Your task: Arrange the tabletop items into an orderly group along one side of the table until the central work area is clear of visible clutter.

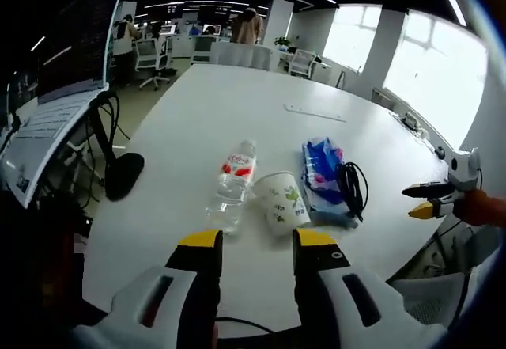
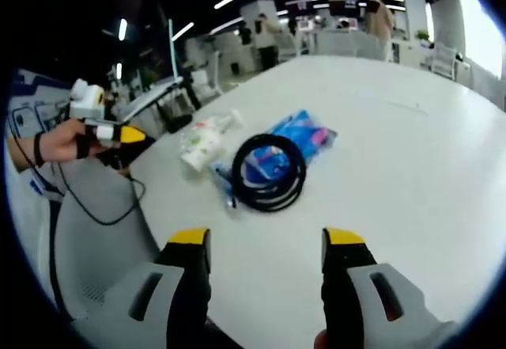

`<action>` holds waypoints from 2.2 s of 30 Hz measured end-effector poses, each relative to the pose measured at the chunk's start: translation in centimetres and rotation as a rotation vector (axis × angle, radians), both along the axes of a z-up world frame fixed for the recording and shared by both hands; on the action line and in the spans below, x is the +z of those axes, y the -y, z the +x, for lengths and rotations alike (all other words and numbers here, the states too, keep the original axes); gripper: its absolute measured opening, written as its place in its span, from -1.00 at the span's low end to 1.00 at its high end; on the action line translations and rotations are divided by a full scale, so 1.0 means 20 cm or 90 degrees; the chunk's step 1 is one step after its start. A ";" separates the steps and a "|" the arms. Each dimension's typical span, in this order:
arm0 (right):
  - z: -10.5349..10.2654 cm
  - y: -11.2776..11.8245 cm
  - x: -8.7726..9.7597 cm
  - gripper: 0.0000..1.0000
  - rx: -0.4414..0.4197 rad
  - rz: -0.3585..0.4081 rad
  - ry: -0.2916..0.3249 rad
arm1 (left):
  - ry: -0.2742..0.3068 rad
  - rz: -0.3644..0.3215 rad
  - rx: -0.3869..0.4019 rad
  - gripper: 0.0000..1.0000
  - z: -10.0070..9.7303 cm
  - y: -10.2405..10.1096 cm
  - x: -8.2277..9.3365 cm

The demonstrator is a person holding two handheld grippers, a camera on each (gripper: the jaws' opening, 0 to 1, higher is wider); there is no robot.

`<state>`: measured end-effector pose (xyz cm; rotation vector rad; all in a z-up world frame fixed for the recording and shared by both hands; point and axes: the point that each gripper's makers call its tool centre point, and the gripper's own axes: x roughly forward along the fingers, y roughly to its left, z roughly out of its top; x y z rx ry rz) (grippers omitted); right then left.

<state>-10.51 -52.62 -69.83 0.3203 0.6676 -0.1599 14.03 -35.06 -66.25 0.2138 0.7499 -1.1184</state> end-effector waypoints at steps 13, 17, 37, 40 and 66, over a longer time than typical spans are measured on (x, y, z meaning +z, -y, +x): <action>-0.01 0.00 -0.02 0.08 -0.005 0.008 -0.004 | 0.010 0.025 -0.042 -0.33 0.03 0.11 0.00; -0.02 0.00 -0.03 0.07 -0.005 0.012 -0.007 | 0.017 0.047 -0.060 -0.32 0.07 0.14 0.00; -0.05 -0.01 -0.08 0.06 -0.012 0.028 -0.021 | -0.025 0.167 -0.072 -0.33 0.22 0.28 -0.21; -0.06 -0.01 -0.09 0.06 -0.016 0.029 -0.022 | -0.037 0.171 -0.066 -0.33 0.24 0.31 -0.22; -0.13 -0.04 -0.11 0.05 -0.043 0.044 -0.033 | -0.058 0.231 -0.142 -0.28 0.32 0.60 -0.30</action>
